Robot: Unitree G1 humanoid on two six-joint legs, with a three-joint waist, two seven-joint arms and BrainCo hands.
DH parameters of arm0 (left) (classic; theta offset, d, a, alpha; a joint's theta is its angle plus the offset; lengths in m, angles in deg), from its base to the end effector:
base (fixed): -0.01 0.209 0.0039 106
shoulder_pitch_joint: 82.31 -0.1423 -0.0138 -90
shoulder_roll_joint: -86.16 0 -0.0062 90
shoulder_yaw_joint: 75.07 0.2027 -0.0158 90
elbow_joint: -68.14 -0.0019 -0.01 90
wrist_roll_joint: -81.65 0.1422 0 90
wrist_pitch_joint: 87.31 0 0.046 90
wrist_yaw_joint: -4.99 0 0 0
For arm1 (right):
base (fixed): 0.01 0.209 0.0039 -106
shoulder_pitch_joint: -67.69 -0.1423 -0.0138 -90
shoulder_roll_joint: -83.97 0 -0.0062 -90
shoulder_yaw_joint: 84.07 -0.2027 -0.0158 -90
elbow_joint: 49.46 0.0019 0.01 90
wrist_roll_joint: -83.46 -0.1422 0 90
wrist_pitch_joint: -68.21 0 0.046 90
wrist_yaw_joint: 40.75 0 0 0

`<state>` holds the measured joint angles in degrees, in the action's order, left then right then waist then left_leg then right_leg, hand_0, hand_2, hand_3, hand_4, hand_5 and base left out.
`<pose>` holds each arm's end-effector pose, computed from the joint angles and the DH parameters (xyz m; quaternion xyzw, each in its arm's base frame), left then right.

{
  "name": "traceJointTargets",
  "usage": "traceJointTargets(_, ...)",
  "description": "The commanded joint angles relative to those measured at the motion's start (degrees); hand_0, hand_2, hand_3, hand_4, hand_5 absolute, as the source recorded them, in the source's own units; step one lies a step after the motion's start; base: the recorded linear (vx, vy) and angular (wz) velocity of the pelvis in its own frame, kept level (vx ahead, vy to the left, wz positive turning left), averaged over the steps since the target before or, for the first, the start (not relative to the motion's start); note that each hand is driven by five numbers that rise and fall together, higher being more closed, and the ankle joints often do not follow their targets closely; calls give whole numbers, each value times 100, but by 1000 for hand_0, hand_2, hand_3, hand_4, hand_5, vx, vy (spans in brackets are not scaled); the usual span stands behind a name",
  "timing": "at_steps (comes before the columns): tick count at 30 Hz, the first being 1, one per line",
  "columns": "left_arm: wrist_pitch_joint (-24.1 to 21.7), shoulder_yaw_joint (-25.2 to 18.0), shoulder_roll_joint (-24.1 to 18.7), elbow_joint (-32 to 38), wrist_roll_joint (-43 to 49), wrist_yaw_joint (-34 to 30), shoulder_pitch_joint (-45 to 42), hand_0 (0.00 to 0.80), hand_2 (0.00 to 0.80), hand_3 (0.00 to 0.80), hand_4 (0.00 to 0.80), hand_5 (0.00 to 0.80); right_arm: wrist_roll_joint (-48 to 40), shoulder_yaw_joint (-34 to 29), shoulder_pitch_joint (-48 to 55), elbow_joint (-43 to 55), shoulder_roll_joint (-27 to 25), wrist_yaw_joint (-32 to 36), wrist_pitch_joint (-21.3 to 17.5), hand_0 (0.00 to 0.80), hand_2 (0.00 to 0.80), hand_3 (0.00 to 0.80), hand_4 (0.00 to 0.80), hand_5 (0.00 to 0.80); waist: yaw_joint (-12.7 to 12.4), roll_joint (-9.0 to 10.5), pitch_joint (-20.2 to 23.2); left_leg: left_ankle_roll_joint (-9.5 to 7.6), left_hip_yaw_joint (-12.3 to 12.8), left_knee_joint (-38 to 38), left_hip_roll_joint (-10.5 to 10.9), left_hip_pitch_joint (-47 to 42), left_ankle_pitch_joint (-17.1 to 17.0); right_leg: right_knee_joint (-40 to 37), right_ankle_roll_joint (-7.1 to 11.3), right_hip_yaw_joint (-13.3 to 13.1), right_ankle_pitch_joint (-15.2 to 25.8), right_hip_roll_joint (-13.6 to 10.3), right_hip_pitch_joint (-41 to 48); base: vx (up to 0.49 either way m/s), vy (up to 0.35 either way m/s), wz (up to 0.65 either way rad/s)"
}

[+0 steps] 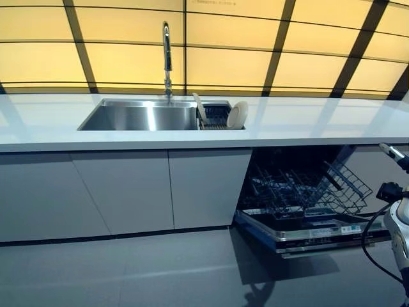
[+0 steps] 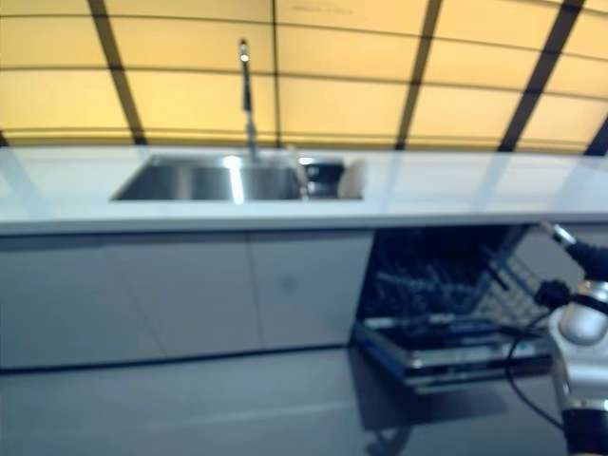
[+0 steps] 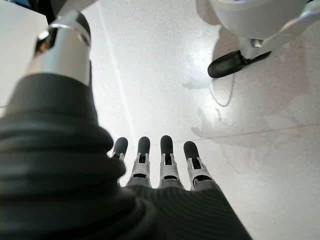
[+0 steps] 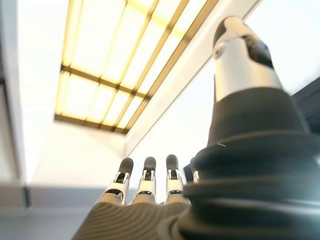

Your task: Take plates into dishwasher

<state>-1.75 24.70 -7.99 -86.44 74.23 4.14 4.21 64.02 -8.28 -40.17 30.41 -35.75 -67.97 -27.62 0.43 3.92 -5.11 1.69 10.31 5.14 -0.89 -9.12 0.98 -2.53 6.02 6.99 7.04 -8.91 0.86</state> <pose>0.0700 0.2647 -0.1243 0.1341 0.5283 0.0482 0.8370 0.2471 -0.3353 0.1743 -0.1448 -0.2352 -0.3504 0.8950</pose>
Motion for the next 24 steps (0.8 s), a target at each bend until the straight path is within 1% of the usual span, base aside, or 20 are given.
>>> traceJointTargets(1, -45, 47, -108, -188, 268, 27, 317, 0, 0, 0, 0, 0, -657, 343, -1049, 56, -429, 544, -239, 0, 0, 0, 0, 0, -300, 28, 60, -292, -446, -156, 262, 314, 43, 1067, 392, 199, 186, -349, -67, 28, 14, 21)
traceJointTargets(5, -68, 98, -139, -257, 263, 7, 362, 0, 0, 0, 0, 0, -938, 645, -1484, 83, -314, 962, -290, 0, 0, 0, 0, 0, -393, 45, 88, -289, -528, -178, 278, 292, 61, 1062, 375, 299, 171, -385, -14, 27, 4, 18)
traceJointTargets(6, -69, 91, -137, -259, 263, 6, 363, 0, 0, 0, 0, 0, -939, 656, -1499, 77, -314, 964, -290, 0, 0, 0, 0, 0, -383, 44, 84, -289, -531, -178, 278, 290, 61, 1061, 375, 303, 170, -385, -10, 29, 2, 9)
traceJointTargets(7, -73, 117, -142, -264, 241, -7, 371, 0, 0, 0, 0, 0, -1082, 771, -1654, 114, -264, 1094, -308, 0, 0, 0, 0, 0, -435, 47, 107, -290, -562, -165, 286, 286, 58, 1035, 371, 348, 138, -392, 24, 27, -1, 12)
traceJointTargets(10, -114, 146, -123, -314, 237, -20, 379, 0, 0, 0, 0, 0, -1012, 925, -1880, 104, -226, 1116, -271, 0, 0, 0, 0, 0, -487, 64, 131, -296, -614, -147, 310, 278, 59, 997, 370, 401, 114, -410, 86, 28, 0, 13)
traceJointTargets(11, -116, 177, -108, -304, 267, -31, 366, 0, 0, 0, 0, 0, -960, 998, -2018, 89, -235, 1101, -217, 0, 0, 0, 0, 0, -542, 79, 149, -306, -648, -150, 330, 281, 63, 989, 372, 430, 108, -431, 124, 31, 4, 9)
traceJointTargets(12, -113, 177, -104, -300, 268, -28, 365, 0, 0, 0, 0, 0, -955, 1010, -2037, 83, -236, 1098, -213, 0, 0, 0, 0, 0, -541, 79, 147, -308, -653, -151, 333, 280, 64, 989, 373, 434, 108, -434, 129, 37, 5, 10)
traceJointTargets(13, -109, 211, -97, -289, 303, -33, 350, 0, 0, 0, 0, 0, -871, 1085, -2168, 35, -243, 1066, -186, 0, 0, 0, 0, 0, -598, 92, 151, -324, -698, -158, 353, 286, 67, 1005, 378, 453, 117, -463, 157, 19, 3, 14)
traceJointTargets(16, -122, 261, -96, -315, 359, -30, 331, 0, 0, 0, 0, 0, -821, 1191, -2327, -38, -279, 1015, -165, 0, 0, 0, 0, 0, -665, 108, 152, -342, -773, -191, 385, 318, 70, 1053, 381, 456, 147, -524, 187, 14, 19, 11)
traceJointTargets(18, -143, 298, -102, -361, 347, -21, 326, 0, 0, 0, 0, 0, -824, 1281, -2442, -83, -293, 975, -145, 0, 0, 0, 0, 0, -692, 109, 155, -362, -834, -223, 409, 348, 71, 1112, 375, 428, 180, -571, 202, 2, 59, 6)
traceJointTargets(20, -140, 304, -118, -379, 343, -56, 334, 0, 0, 0, 0, 0, -839, 1363, -2611, -136, -293, 896, -101, 0, 0, 0, 0, 0, -725, 100, 159, -399, -949, -334, 462, 428, 85, 1285, 354, 304, 273, -675, 215, -5, 98, 8)
traceJointTargets(22, -141, 304, -122, -377, 347, -78, 341, 0, 0, 0, 0, 0, -868, 1387, -2649, -160, -282, 859, -95, 0, 0, 0, 0, 0, -730, 94, 160, -420, -1001, -380, 485, 465, 89, 1411, 344, 220, 341, -721, 197, 3, 89, 15)
traceJointTargets(23, -153, 315, -130, -384, 367, -106, 352, 0, 0, 0, 0, 0, -899, 1392, -2666, -215, -297, 846, -127, 0, 0, 0, 0, 0, -727, 73, 149, -461, -1125, -440, 522, 507, 80, 1732, 327, 32, 596, -775, 131, 6, 108, 17)
traceJointTargets(24, -158, 312, -131, -392, 383, -110, 355, 0, 0, 0, 0, 0, -882, 1396, -2675, -232, -299, 841, -134, 0, 0, 0, 0, 0, -733, 61, 147, -477, -1166, -461, 530, 526, 82, 1918, 335, -50, 694, -795, 50, 36, 175, 8)
